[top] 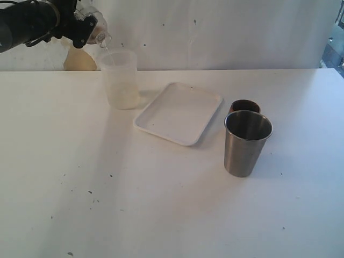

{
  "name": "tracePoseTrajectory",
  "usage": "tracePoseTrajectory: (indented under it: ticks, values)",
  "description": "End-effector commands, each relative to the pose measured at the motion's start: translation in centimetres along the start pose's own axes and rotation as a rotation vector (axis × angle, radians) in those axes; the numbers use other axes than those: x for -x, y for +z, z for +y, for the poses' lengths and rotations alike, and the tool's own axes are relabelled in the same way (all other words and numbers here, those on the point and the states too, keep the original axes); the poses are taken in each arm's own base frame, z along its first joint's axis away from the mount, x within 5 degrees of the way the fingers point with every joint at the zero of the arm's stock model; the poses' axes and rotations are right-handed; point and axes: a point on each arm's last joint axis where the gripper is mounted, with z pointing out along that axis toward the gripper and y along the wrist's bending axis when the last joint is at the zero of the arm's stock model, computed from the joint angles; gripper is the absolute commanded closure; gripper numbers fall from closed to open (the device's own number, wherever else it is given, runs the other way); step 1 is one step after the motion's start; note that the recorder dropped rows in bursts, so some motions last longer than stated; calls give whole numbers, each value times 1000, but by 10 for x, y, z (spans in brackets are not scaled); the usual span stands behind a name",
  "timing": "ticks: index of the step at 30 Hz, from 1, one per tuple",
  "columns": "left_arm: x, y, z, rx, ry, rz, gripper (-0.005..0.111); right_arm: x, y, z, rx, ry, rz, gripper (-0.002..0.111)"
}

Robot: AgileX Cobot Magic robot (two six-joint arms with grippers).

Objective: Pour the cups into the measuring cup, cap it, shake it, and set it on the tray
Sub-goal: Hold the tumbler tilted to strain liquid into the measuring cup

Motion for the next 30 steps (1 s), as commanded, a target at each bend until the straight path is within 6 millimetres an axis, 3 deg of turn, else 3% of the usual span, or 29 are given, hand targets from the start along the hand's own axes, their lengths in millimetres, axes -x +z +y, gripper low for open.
tracePoseTrajectory:
  ticks: [1,30]
  values:
    - [-5,-4,12,27,11,14,107,0,0,0,-2,-4,-14,108]
    - [10,-6,24,40,87,-1,107,0,0,0,-2,-4,-14,108]
